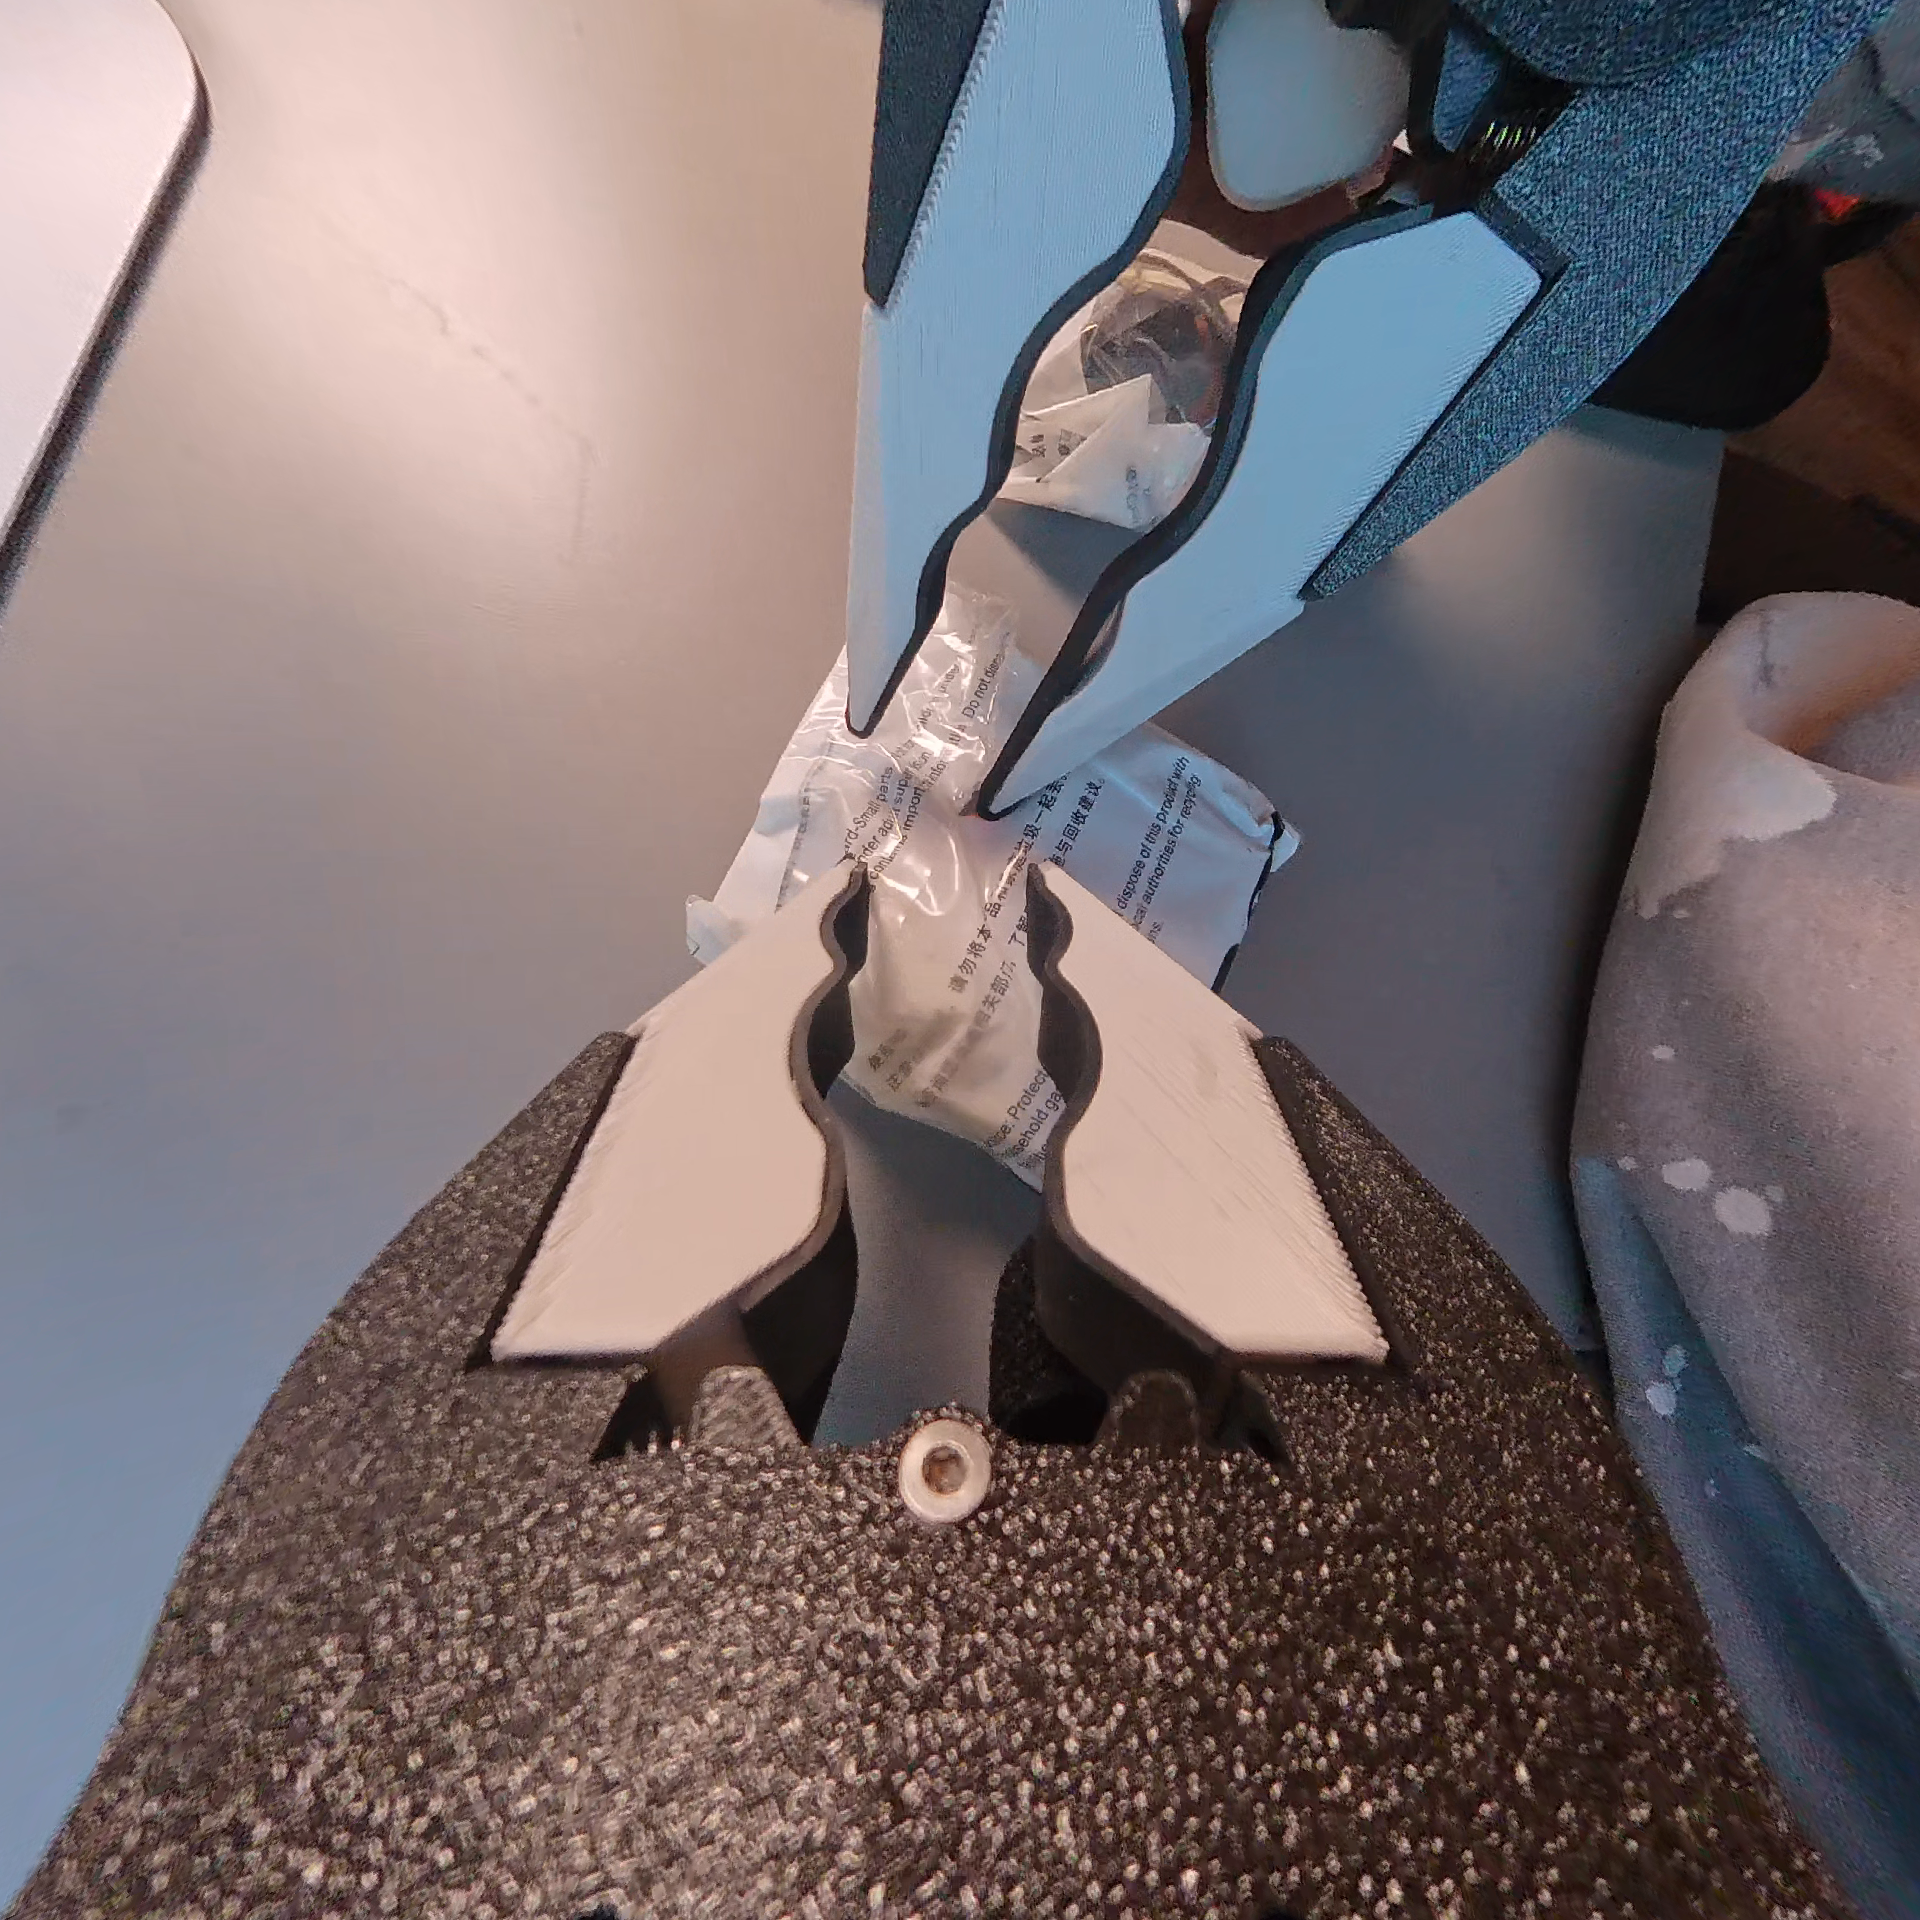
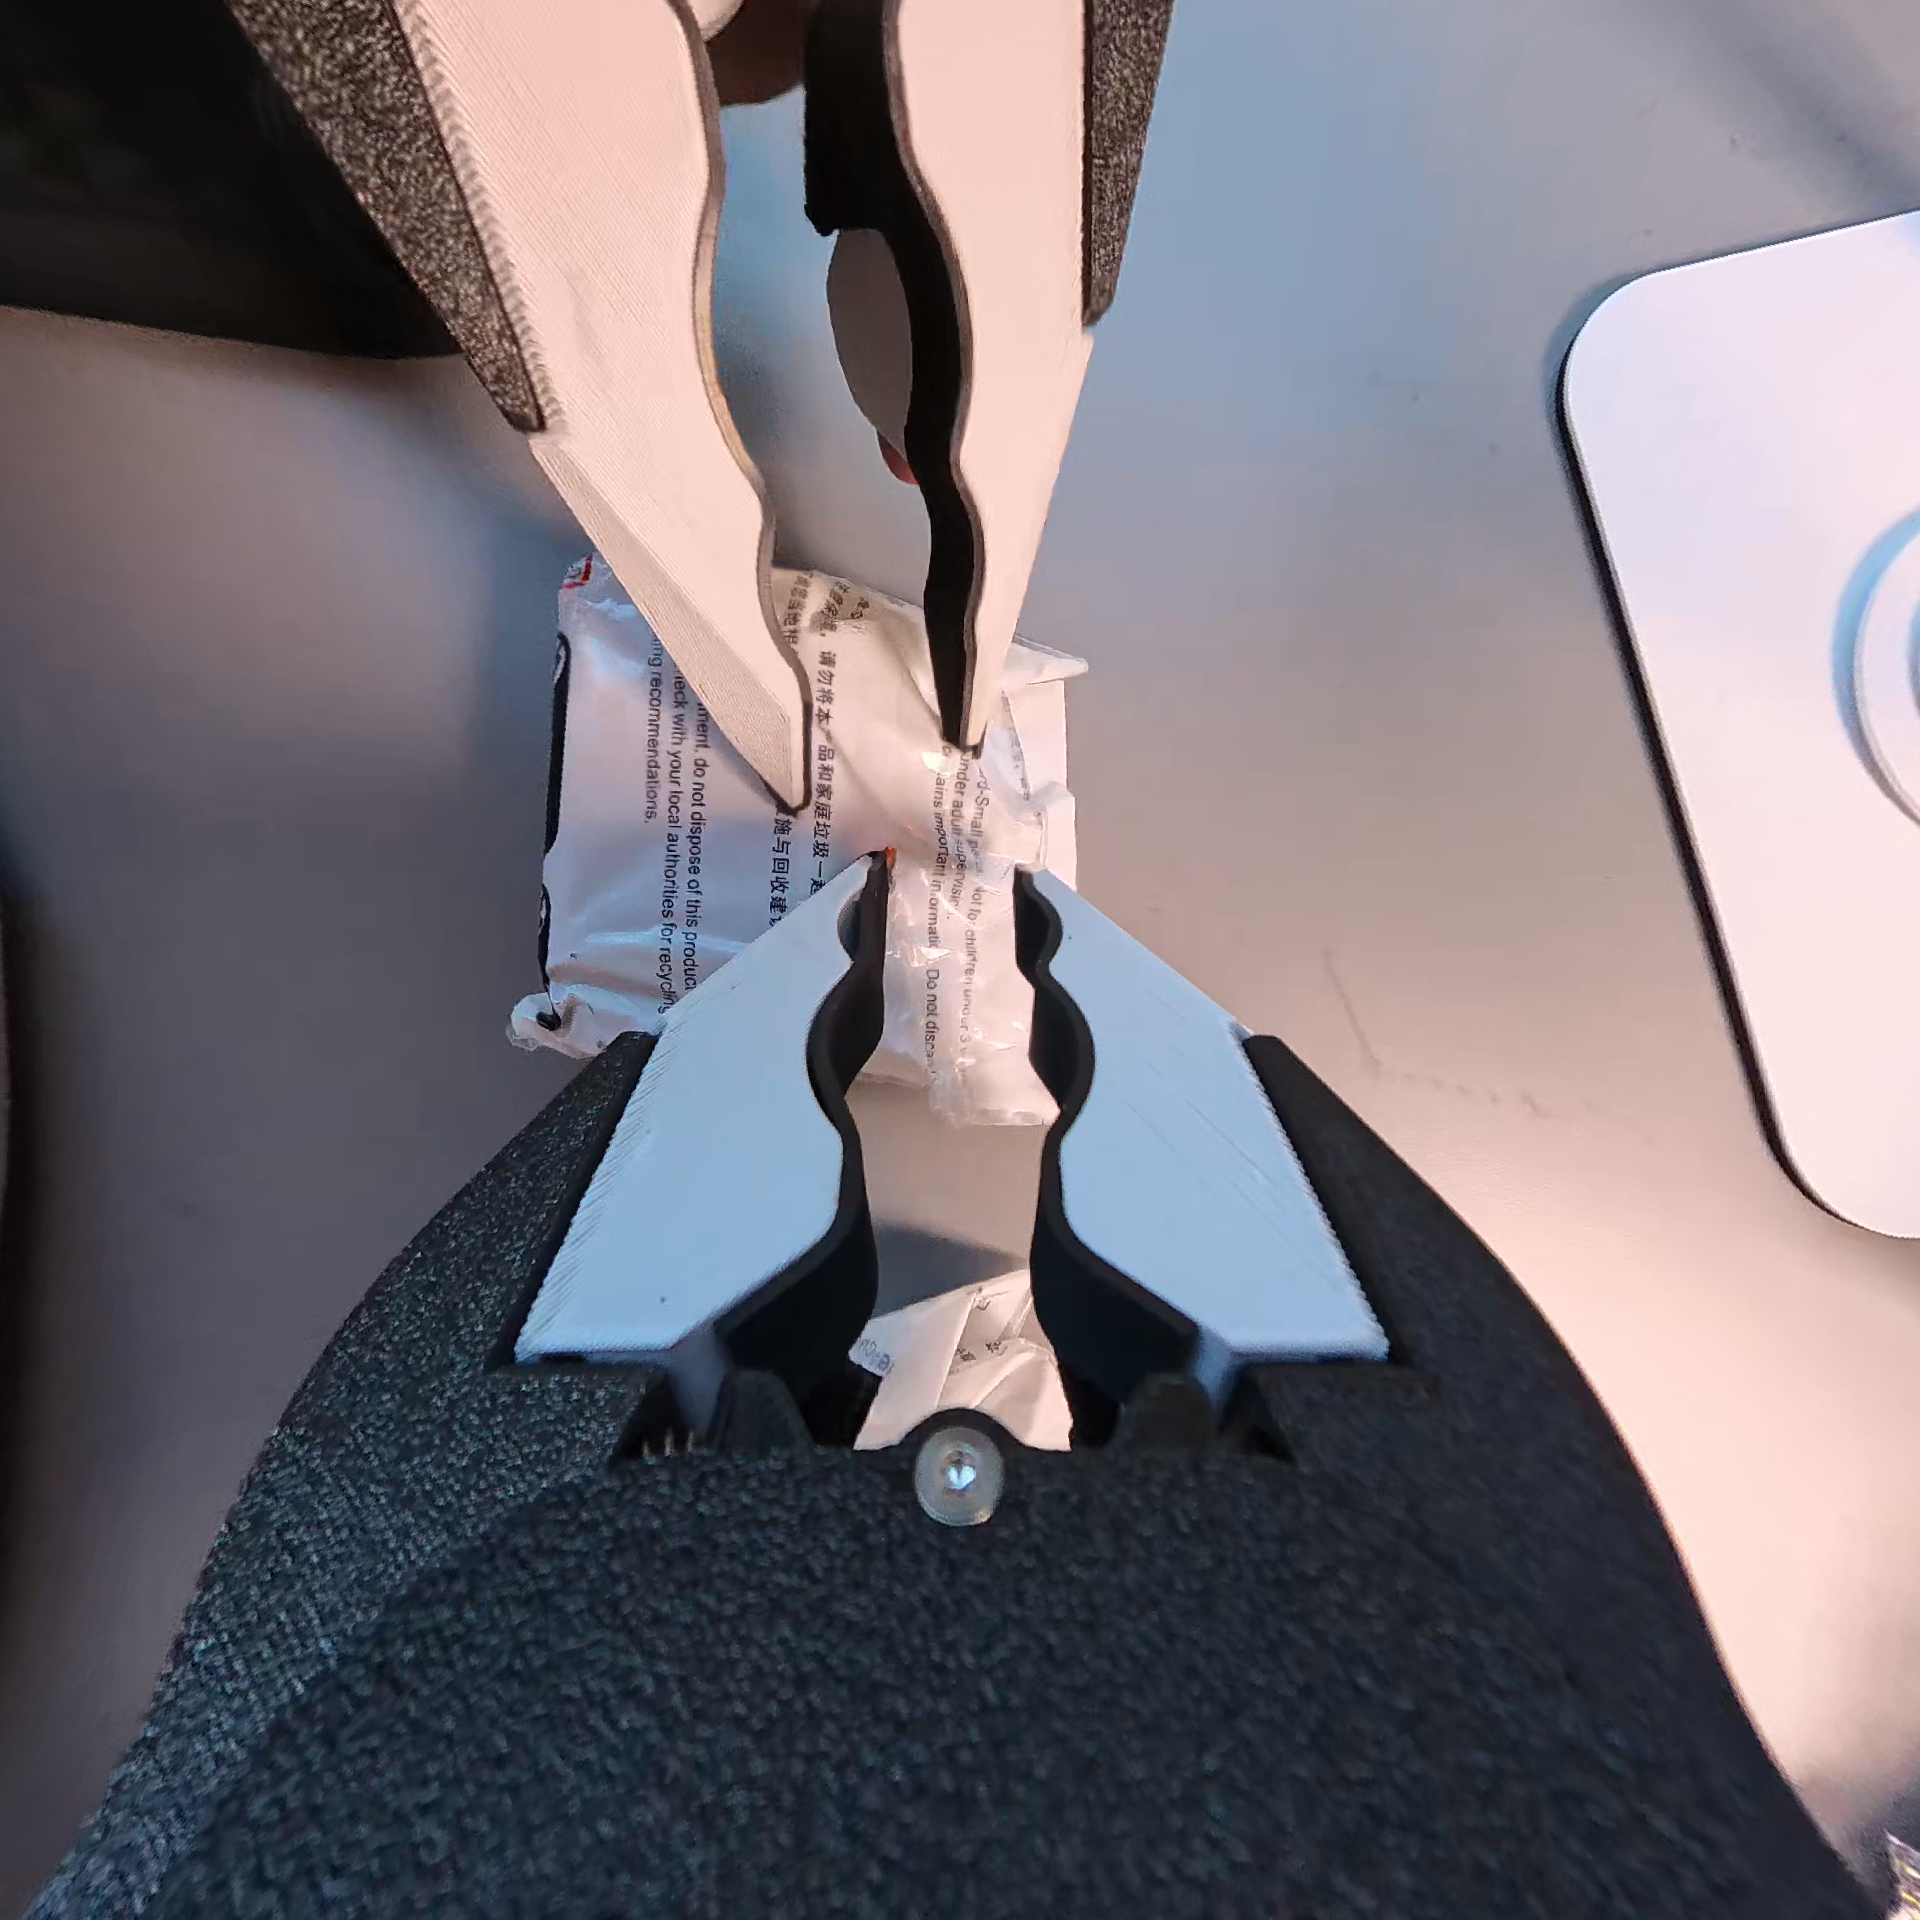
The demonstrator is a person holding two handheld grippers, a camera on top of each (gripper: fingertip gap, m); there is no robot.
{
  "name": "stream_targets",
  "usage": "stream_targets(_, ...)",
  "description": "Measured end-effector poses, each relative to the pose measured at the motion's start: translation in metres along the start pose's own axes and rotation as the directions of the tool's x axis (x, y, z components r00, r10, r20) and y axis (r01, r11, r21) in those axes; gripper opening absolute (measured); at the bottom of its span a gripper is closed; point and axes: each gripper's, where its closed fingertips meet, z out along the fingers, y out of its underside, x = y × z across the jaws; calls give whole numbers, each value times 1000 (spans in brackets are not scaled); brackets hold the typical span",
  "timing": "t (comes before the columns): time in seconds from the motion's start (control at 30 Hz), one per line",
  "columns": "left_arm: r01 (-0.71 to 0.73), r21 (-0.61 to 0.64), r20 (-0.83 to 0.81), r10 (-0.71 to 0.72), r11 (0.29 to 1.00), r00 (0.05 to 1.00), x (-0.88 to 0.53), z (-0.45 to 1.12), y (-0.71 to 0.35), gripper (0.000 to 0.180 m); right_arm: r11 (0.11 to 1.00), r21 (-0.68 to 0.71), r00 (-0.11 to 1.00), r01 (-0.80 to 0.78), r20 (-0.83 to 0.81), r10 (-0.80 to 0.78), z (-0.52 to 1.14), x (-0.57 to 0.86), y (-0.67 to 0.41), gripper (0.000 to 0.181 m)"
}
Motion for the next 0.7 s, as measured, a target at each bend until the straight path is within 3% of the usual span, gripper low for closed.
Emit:
stream_targets(0.27, 80, 0, -194, -79, 997, 978, 13, 3, -4, 0, 999, 31, 1000, 17, 2, -17, -3, -3, 2, 24)
stream_targets(0.53, 140, 112, -255, -108, 984, 961, 16, -4, -17, 0, 996, 83, 1000, 27, -8, -26, -7, -6, -2, 24)
stream_targets(0.7, 144, 177, -296, -87, 974, 951, 25, -8, -23, 0, 993, 106, 992, 60, -118, -48, -6, -2, -9, 27)
